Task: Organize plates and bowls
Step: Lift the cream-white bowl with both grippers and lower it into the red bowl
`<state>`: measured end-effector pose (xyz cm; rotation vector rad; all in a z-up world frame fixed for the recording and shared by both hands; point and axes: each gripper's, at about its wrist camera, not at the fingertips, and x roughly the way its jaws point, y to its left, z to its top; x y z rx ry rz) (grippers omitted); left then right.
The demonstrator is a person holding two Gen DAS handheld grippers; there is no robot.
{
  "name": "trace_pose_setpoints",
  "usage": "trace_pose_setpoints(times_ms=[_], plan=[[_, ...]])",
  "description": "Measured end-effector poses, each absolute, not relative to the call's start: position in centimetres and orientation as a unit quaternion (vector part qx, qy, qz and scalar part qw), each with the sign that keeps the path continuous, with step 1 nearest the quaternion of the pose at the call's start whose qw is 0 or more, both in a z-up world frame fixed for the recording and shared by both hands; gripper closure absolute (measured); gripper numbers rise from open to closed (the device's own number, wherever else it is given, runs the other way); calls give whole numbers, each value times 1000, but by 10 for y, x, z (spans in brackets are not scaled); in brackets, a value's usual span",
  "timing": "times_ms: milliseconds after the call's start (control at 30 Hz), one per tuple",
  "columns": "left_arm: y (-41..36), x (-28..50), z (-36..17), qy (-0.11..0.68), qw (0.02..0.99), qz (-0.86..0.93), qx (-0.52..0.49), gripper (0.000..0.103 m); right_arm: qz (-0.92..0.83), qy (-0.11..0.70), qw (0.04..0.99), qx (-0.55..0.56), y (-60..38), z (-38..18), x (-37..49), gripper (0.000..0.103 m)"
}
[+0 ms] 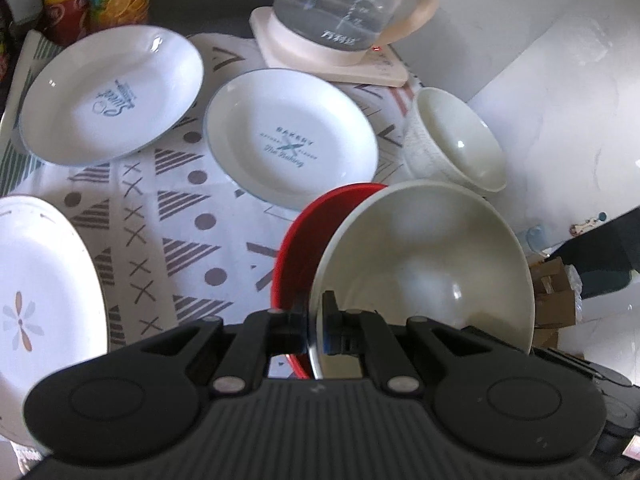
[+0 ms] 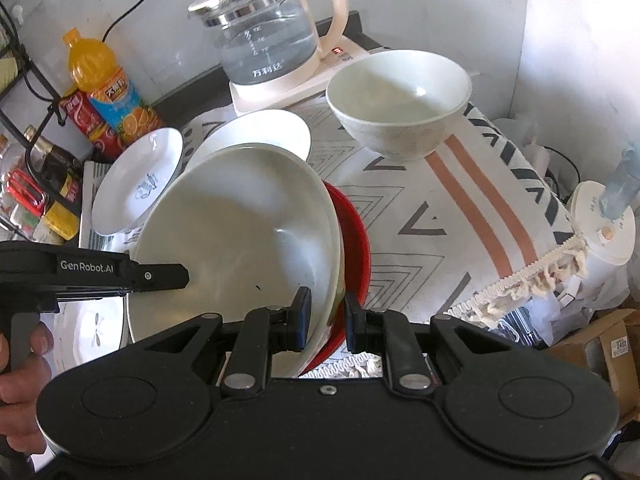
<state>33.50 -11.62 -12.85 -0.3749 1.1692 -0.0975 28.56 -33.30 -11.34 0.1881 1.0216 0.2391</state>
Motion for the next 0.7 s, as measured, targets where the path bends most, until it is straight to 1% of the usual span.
trace_pose_setpoints(times_ms=[333, 400, 700], plan=[[-117, 343, -137, 556, 810, -10, -188, 98, 134, 508, 847, 75, -330, -129, 310, 89], [-118, 344, -136, 559, 808, -4, -188, 95, 139, 510, 846, 71, -330, -131, 313, 90], [-117, 344, -134, 571, 793, 33, -208, 95, 168, 512, 840, 62, -331, -134, 328, 92]])
